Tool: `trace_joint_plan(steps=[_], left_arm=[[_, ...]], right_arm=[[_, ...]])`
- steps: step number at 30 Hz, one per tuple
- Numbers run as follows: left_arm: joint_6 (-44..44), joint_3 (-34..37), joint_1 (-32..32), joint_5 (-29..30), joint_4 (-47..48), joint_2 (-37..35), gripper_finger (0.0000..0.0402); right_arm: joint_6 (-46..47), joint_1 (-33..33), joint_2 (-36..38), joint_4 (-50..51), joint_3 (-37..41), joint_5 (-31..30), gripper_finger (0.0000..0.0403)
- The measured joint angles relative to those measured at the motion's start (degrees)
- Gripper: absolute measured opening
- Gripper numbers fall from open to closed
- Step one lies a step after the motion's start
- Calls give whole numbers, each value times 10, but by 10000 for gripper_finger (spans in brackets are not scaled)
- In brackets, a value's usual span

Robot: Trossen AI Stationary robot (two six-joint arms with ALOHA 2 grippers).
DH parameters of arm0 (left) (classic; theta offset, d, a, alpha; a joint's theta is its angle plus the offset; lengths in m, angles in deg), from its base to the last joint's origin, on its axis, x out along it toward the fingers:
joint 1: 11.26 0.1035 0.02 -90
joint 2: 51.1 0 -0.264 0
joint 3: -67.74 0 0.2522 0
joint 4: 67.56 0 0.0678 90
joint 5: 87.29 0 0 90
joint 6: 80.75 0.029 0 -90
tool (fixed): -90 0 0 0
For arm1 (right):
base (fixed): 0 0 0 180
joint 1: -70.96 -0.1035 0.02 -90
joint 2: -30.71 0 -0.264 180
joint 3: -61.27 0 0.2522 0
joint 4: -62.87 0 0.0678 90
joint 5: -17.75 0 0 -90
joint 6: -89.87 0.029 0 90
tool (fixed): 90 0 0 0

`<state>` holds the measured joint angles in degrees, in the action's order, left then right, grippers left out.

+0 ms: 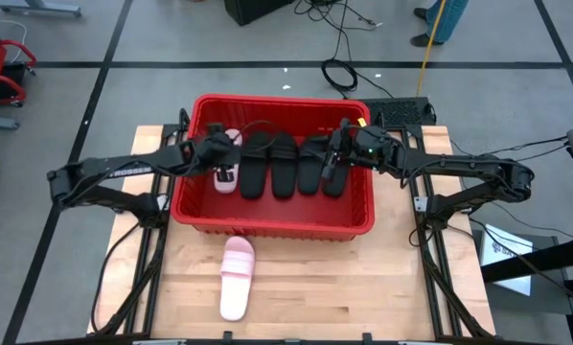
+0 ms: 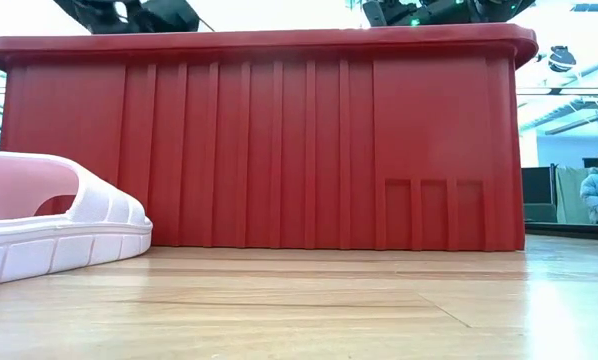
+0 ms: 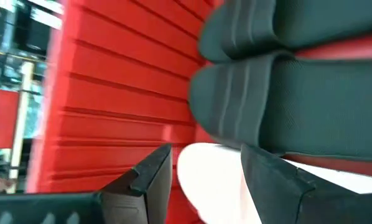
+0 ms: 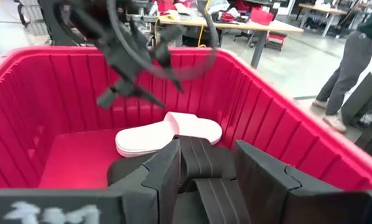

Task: Pick and place slides into bin
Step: Put the pink slide into the red bin

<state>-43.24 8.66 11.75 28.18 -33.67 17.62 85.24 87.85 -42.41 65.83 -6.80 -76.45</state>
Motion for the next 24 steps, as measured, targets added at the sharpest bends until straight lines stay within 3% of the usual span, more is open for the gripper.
trace_joint_plan(steps=[4,9,16,24], left_arm=[[-7,0,-21,9,12,-57,191],[-17,0,-57,63,16,-124,191],[-39,0,-142,83,16,-190,191],[-88,0,-284,207,37,-192,191]], right_arm=[[17,-13,0,7,0,0,139],[22,-38,0,-2,0,0,139],[23,-73,0,-14,0,-1,139],[31,-114,0,-14,0,-1,139]])
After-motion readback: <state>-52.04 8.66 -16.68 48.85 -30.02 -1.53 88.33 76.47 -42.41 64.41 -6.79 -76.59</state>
